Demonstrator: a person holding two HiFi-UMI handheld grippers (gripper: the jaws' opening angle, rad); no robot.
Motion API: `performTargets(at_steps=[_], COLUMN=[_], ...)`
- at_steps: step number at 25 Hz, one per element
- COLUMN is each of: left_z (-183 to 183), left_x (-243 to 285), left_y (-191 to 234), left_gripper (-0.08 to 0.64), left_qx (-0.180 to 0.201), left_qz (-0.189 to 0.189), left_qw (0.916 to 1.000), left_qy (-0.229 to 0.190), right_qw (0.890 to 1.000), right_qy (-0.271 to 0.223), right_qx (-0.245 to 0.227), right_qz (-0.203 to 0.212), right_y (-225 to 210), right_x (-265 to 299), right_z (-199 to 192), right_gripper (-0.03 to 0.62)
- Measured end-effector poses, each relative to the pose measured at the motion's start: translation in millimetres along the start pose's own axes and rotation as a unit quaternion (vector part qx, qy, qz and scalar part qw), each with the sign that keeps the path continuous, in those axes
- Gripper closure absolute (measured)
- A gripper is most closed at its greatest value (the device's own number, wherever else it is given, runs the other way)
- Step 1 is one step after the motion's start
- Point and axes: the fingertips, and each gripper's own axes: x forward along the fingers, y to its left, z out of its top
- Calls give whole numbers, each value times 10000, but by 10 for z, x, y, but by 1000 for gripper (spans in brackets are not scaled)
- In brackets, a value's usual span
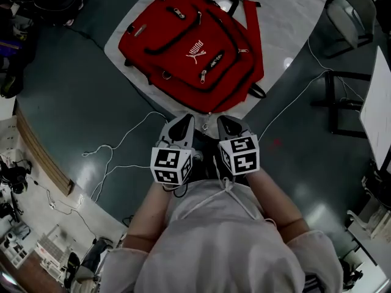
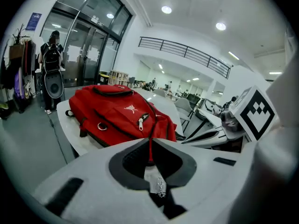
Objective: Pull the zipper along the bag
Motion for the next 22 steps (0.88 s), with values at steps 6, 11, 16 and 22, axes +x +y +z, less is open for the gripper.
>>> performTargets(at_steps=[6, 11, 16, 22], left_z=[-335, -733, -958, -1031], left_x=[356, 425, 536, 672], left_y=[57, -13, -176, -251], left_gripper=[529, 528, 417, 416], left_qx=[-220, -256, -328, -167], left_qz=[130, 16, -119, -36], left_qw=[9981, 9931, 9887, 9868], left_qy=[558, 1143, 1458, 1612], right_qw=[9973, 9926, 9882, 9820], right_qy=[662, 1088, 1318, 1553], right_qx=[-189, -347, -526, -603], right_qz=[242, 419, 579, 893], right_y=[-217, -241, -277, -262], right_x=[452, 643, 711, 731], right_z=[-167, -321, -373, -370], right_gripper=[565, 565, 565, 565])
